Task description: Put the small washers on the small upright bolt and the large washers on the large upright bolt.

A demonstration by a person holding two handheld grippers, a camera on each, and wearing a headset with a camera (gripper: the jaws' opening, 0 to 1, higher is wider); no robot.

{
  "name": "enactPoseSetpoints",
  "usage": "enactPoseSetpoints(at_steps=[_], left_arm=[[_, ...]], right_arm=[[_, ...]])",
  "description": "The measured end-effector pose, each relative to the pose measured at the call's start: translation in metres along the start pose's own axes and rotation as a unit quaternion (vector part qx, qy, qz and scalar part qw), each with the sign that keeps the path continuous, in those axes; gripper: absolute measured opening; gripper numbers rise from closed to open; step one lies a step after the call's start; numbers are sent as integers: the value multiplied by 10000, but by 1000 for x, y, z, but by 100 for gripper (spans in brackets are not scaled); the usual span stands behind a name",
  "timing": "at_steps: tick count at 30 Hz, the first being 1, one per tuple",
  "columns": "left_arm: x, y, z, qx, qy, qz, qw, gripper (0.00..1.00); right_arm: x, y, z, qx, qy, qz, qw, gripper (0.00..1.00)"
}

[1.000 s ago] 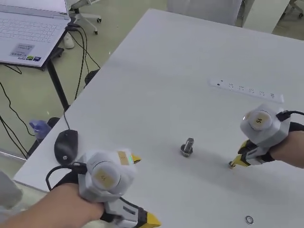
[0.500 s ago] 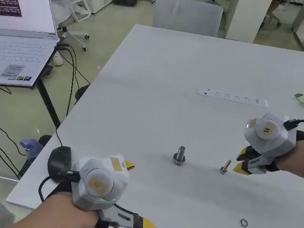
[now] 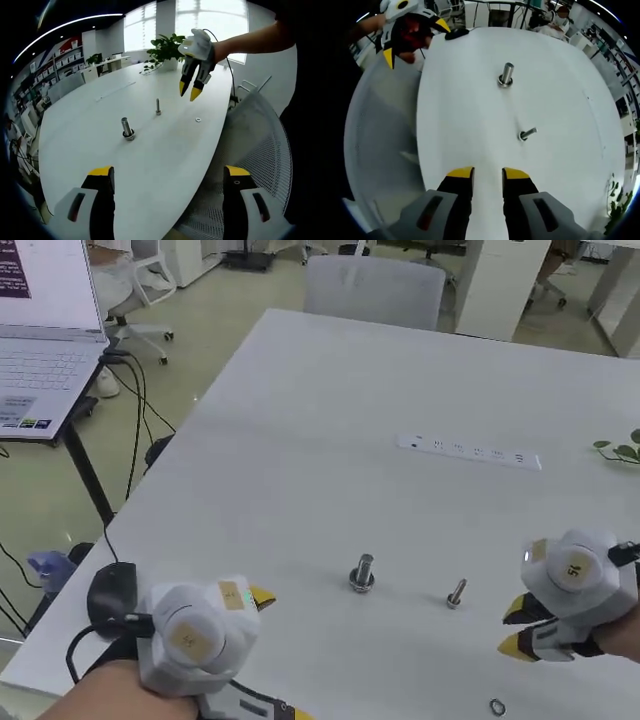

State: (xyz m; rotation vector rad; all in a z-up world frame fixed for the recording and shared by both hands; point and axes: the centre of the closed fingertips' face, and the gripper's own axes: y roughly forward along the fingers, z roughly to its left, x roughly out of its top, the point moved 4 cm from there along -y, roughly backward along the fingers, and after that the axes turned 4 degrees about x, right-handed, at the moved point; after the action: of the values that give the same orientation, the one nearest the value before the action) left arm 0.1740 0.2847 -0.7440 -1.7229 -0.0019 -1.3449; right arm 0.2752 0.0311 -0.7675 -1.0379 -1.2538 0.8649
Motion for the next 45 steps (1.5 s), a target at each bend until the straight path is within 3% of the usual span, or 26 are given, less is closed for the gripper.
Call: enactPoseSetpoints(at_steps=[7,12,23,28,34,45], left_arm=[[-4,1,-2,10,-37,-1,10000,90],[-6,0,-4,-1,-14,20,10000,89],[-8,-1,-3,-16,6,79,10000,89],[-8,-2,-3,-61,8,82,9999,89],[-14,-2,1,-78,-2,131,9999,88],[-13,1,2,-111,4,123,9999,88]], right_arm=[[-5,4,22,89,-38,44,9999,24],[-12,10,28,152,64,61,9998,24],[-29,43,34,289,258,243,9990,24],[-35,53,30,256,327,319,9986,24],[-37,60,29,215,400,363,9983,23],[-39,63,31,104,439,355,9984,22]])
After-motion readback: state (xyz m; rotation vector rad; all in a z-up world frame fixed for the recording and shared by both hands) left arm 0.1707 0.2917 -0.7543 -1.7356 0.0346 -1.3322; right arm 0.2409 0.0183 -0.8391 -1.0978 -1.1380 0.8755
